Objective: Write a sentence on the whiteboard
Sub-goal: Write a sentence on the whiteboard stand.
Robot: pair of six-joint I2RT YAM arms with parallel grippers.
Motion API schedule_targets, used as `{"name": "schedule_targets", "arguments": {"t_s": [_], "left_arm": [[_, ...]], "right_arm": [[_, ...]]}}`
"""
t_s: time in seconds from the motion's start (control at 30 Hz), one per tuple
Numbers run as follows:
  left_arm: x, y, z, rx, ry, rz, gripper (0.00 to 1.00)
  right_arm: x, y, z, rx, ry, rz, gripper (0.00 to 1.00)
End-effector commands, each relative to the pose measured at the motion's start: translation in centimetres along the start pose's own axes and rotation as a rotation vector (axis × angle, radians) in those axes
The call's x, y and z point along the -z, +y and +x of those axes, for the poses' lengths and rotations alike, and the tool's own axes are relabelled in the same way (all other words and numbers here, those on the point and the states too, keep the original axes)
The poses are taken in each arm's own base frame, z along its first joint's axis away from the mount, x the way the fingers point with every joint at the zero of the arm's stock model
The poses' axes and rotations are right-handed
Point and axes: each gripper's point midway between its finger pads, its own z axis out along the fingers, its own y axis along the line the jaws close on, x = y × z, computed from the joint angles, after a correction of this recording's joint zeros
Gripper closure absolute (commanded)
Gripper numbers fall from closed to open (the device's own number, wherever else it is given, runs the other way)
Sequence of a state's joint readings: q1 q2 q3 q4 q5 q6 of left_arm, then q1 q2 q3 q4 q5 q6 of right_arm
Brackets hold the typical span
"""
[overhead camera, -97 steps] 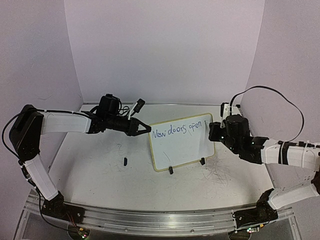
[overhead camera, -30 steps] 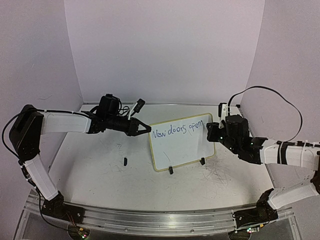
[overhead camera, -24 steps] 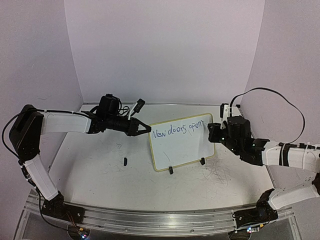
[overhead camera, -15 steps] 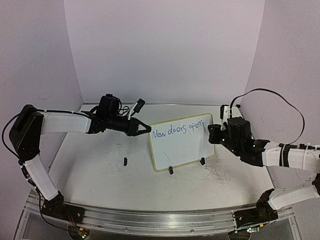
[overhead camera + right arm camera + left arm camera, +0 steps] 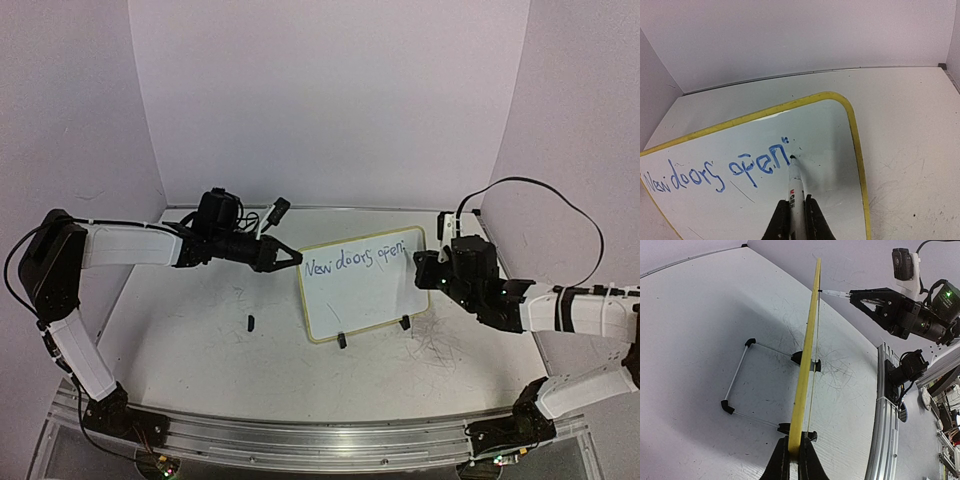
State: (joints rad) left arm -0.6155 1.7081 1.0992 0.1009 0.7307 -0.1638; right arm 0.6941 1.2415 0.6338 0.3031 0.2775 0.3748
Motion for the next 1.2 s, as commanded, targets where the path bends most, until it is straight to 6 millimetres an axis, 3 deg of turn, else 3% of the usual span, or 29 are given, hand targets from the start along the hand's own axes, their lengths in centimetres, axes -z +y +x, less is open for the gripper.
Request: {"name": "schedule_targets", "arguments": {"t_s": [0.0,0.5,1.17], "left_arm": [[0.0,-0.6,1.2,-0.011,0.047,0.000,1.00],[0.0,-0.7,1.1,-0.012,0.045,0.002,1.00],[0.0,-0.7,1.2,-0.011,0.047,0.003,1.00]], "right_arm": [[0.0,0.5,-2.6,-0.019,-0.074,-0.002,1.00],[-0.1,0.8,-3.5,-0.013,-0.092,-0.002,1.00],[0.0,-1.1,1.0,-0.036,0.018,0.036,1.00]]}}
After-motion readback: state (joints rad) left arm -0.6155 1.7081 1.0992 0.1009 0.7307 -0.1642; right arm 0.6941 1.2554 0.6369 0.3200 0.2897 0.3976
